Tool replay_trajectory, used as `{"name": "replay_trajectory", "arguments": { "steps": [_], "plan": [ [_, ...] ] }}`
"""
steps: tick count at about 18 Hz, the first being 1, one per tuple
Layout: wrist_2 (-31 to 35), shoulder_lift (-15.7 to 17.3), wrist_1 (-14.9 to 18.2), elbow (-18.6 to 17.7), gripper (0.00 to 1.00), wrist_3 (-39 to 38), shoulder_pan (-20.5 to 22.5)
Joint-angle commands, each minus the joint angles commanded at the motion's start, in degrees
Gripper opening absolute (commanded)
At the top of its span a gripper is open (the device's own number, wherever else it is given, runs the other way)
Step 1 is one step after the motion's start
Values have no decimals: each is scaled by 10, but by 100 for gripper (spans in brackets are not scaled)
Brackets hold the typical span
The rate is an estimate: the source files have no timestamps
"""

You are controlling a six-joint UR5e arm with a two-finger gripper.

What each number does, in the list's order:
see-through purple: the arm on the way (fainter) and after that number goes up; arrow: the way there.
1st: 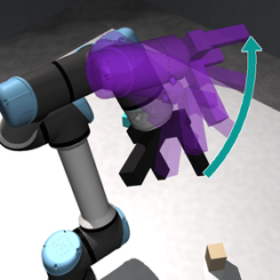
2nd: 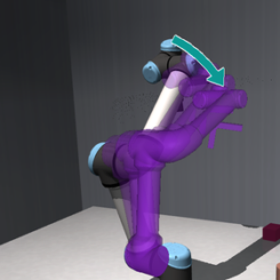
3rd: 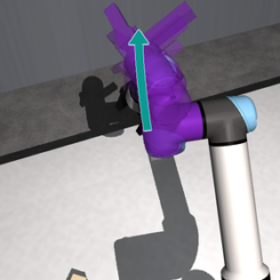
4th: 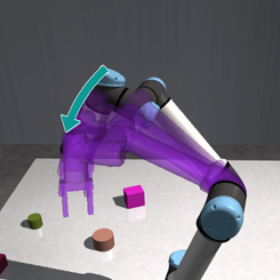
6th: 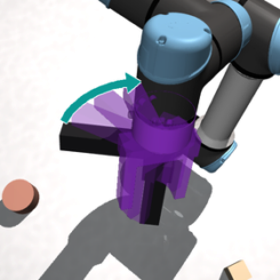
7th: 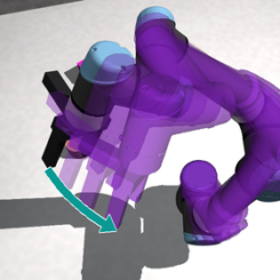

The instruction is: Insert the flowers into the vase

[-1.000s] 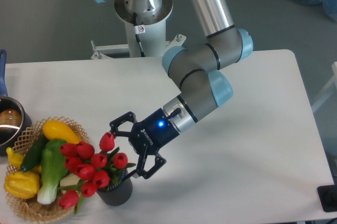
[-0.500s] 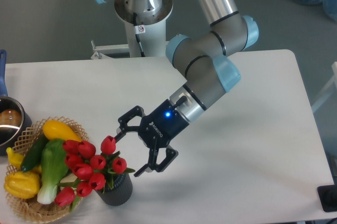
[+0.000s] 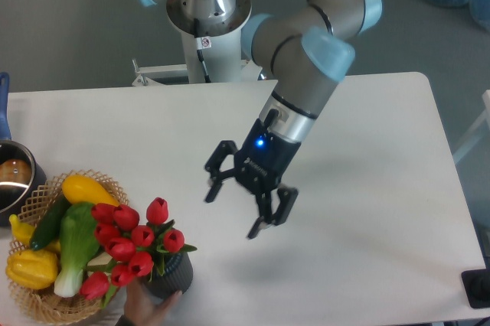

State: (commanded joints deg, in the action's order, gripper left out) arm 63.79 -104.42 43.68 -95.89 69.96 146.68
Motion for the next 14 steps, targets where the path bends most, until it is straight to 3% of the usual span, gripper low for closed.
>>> {"name": "replay_trajectory", "arguments": {
  "steps": [2, 5, 10, 14],
  "plan": [
    [33, 3, 1, 5, 100, 0, 14],
    [140, 4, 0, 4, 100, 1, 32],
    [168, -16, 4, 0, 100, 3, 73],
    [224, -28, 7, -2, 100, 19, 77]
  ]
}}
